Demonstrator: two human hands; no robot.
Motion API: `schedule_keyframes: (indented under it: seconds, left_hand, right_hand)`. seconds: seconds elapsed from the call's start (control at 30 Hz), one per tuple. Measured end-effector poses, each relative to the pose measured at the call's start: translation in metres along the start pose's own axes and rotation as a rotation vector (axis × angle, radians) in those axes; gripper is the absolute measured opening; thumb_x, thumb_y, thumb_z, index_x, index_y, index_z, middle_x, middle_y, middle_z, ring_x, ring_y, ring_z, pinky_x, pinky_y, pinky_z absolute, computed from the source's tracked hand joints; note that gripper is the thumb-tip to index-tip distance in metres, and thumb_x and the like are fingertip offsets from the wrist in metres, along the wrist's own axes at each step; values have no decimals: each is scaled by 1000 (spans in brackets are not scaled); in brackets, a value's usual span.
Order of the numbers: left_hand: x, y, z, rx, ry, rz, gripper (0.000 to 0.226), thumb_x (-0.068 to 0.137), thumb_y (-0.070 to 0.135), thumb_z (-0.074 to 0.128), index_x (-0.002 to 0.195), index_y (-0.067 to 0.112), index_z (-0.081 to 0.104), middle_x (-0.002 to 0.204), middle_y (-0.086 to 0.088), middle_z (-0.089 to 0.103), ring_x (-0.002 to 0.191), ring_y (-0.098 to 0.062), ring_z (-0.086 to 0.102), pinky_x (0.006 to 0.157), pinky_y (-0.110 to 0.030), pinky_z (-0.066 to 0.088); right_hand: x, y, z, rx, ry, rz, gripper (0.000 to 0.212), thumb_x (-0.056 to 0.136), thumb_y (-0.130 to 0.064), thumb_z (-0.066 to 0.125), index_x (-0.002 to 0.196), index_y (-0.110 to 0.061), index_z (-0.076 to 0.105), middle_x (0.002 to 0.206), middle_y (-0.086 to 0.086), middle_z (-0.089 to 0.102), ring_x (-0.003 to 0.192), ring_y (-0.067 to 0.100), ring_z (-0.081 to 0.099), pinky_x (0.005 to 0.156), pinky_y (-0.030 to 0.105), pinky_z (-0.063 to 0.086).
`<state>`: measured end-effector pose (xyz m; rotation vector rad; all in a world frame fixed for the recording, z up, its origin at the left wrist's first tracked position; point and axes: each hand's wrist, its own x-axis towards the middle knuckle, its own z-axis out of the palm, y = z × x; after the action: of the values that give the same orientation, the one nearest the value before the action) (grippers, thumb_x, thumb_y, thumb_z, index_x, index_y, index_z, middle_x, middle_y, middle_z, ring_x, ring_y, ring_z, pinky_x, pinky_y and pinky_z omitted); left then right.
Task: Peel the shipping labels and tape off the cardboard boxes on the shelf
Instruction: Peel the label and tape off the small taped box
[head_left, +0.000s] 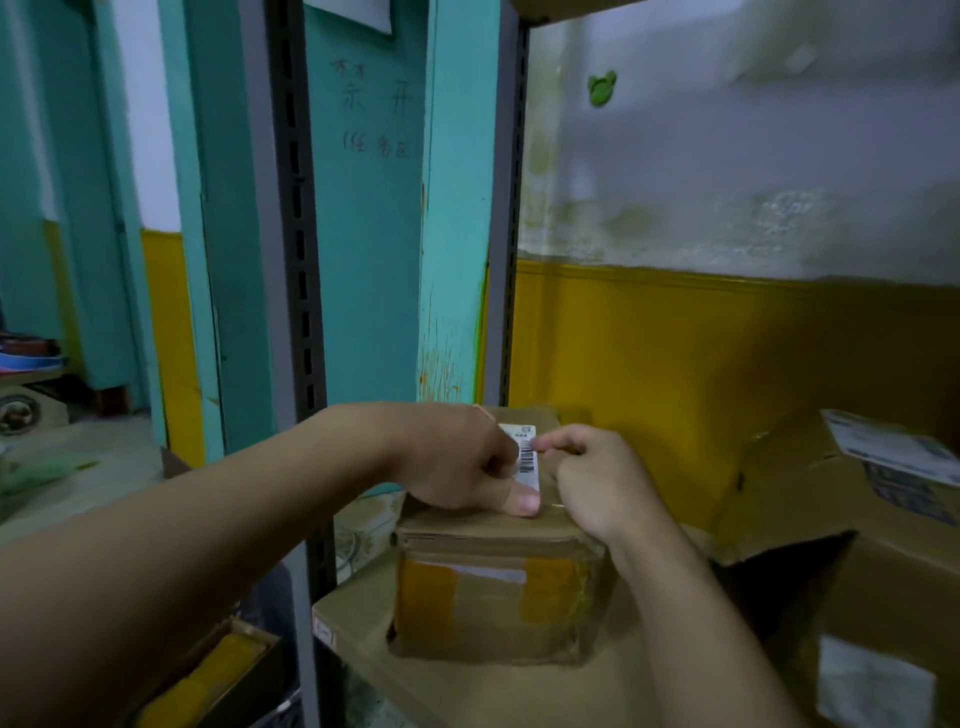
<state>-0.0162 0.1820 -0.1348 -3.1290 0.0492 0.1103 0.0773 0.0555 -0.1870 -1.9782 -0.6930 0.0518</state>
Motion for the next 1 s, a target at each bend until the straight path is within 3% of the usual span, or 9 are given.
schedule_keyframes:
  seconds: [0.13,0.27,0.5,0.77,1.0]
  left_hand:
    - [3,-2,-1,-11,-44,75,29,100,52,37,80,35,47,80,10,51,71,-1,47,61,-20,33]
    - [4,-9,9,-97,70,136,32,100,47,41,71,36,48,75,9,54,66,1,48,60,-14,34]
    - [4,-14,26,-162,297,160,36,98,48,43,64,39,48,68,10,54,63,-6,52,61,-24,41]
    - [5,-18,32,-213,396,70,42,99,48,43,63,26,49,61,2,51,55,-9,46,61,-33,43]
    - [8,-17,35,-253,463,-5,43,99,47,45,60,28,46,58,4,47,53,-9,43,58,-32,40]
  right_hand:
    - [0,-1,1,-12,-6,-4,24,97,-13,51,107,-25,70,113,-4,63,99,12,55,66,22,41]
    - [0,-1,1,-10,5,-4,25,96,-13,51,106,-24,71,110,-4,63,100,14,55,73,25,42]
    - [2,0,4,18,15,-12,24,97,-14,52,109,-23,70,117,-1,66,103,17,59,79,28,47]
    - [3,1,4,-11,-3,-21,23,99,-16,51,112,-23,67,111,-3,62,96,13,55,61,18,37]
    - [2,0,5,-1,7,-5,21,97,-15,52,107,-23,69,109,1,68,88,16,59,58,24,38]
